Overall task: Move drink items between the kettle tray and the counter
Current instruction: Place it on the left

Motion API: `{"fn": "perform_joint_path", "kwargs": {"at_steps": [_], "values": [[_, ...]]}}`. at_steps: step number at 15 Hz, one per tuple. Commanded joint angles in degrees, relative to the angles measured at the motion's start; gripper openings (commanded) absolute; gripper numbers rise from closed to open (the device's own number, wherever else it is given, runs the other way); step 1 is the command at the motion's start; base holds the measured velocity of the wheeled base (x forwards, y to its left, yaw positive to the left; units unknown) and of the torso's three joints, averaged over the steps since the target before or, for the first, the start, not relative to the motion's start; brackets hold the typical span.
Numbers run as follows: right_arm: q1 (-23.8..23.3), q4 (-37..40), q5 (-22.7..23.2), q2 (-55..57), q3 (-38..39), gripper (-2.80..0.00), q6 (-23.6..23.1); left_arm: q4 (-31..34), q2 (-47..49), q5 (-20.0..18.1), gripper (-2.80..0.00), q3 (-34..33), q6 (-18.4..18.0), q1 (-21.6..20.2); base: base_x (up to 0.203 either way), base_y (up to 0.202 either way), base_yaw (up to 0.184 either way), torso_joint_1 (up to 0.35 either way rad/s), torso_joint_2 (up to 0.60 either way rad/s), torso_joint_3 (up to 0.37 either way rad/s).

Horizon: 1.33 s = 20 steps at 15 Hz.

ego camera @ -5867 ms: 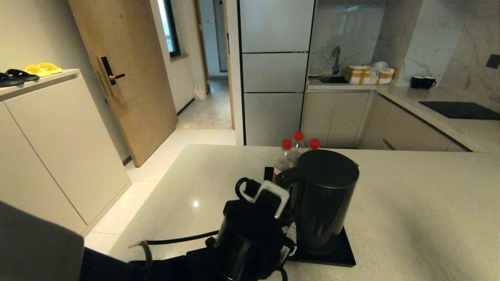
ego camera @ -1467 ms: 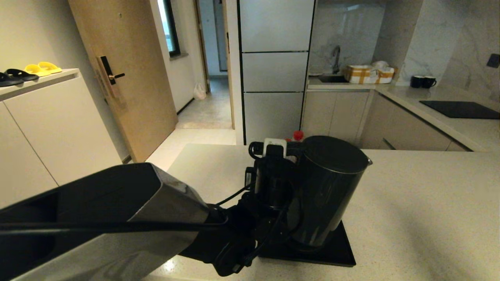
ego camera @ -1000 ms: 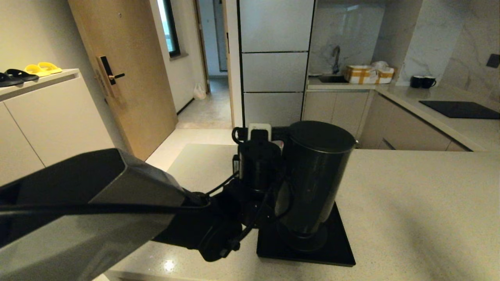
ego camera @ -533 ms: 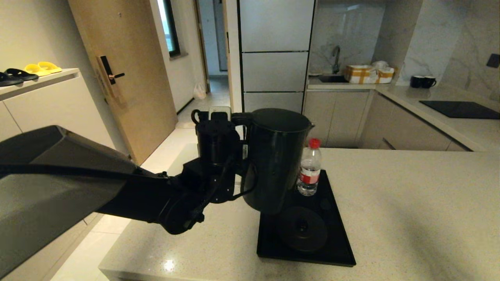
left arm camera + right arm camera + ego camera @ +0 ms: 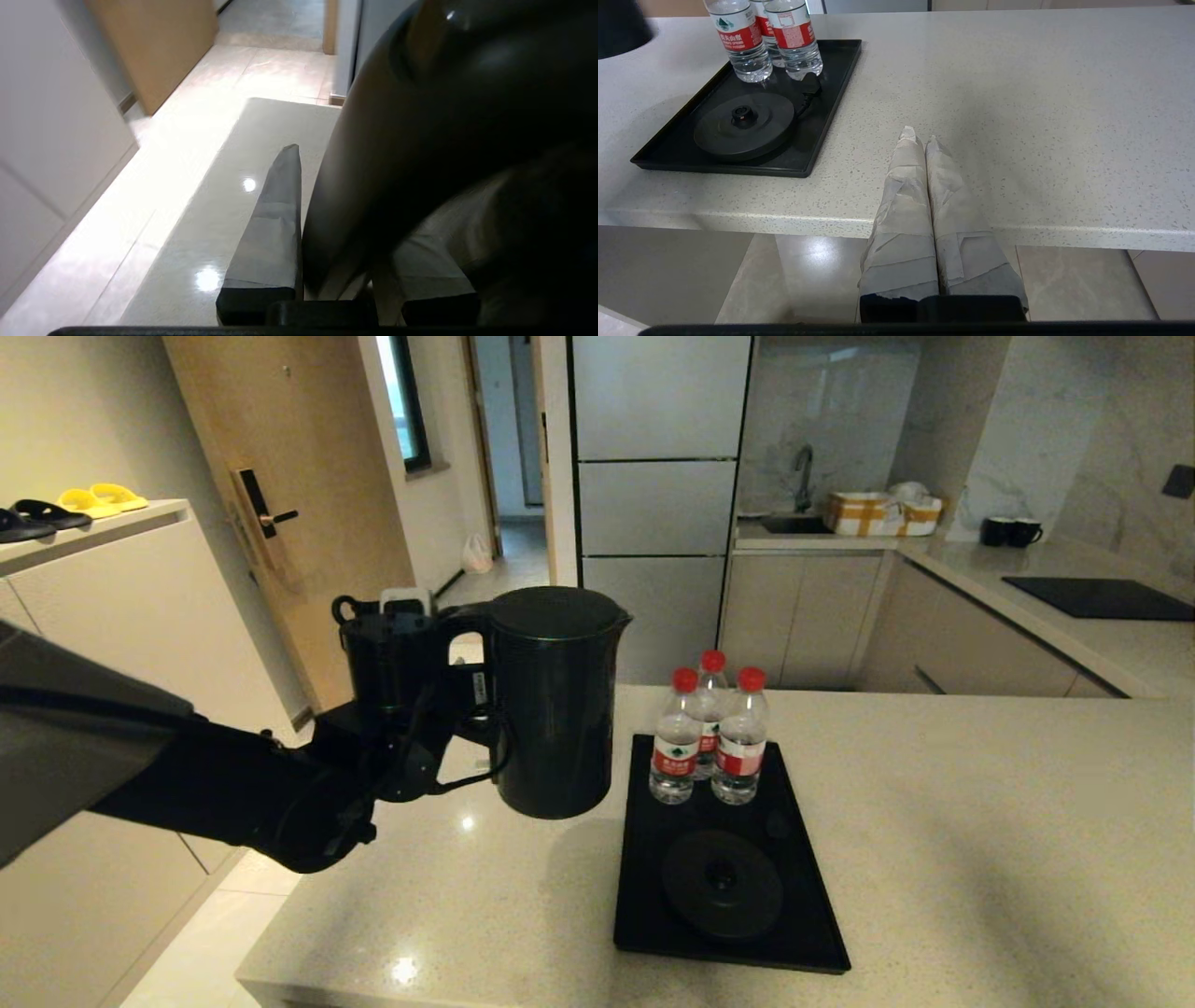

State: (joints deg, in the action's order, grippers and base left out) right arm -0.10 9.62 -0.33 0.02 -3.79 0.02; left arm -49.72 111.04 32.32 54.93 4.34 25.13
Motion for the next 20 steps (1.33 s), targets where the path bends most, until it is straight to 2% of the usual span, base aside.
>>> {"fn": "perform_joint_path", "kwargs": {"at_steps": [1,3,7,12,19,20], "values": [[0.01,0.14,-0.02,-0.02,0.01,-2.8,-0.02,-0.6,0.6,-0.6,-2.8,-1.37,0.45,-1.41,0.0,0.0,0.0,0.0,0.0,0.0],[0.01,0.05,-0.02,-0.02,0.01,-2.8,-0.02,-0.84,1.18,-0.8,-2.8,-1.71,0.87,-1.58,0.0,0.0,0.0,0.0,0.0,0.0],[0.01,0.05,-0.02,-0.02,0.01,-2.8,-0.02,-2.64,7.11,-2.83,-2.8,-3.03,5.11,-3.7,0.0,0.0,0.0,0.0,0.0,0.0],[0.01,0.05,-0.02,-0.02,0.01,-2.8,-0.02,-8.81,12.44,-4.29,-2.8,-4.39,4.62,-6.24,0.0,0.0,0.0,0.0,0.0,0.0],[0.01,0.05,-0.02,-0.02,0.01,-2.8,-0.02,-10.51,14.14,-5.81,-2.8,-5.47,3.7,-7.41,0.0,0.0,0.0,0.0,0.0,0.0],[0.01,0.05,-0.02,-0.02,0.01,-2.8,-0.02,-12.32,14.58,-6.38,-2.8,-7.61,2.85,-7.76,0.0,0.0,0.0,0.0,0.0,0.0]]}}
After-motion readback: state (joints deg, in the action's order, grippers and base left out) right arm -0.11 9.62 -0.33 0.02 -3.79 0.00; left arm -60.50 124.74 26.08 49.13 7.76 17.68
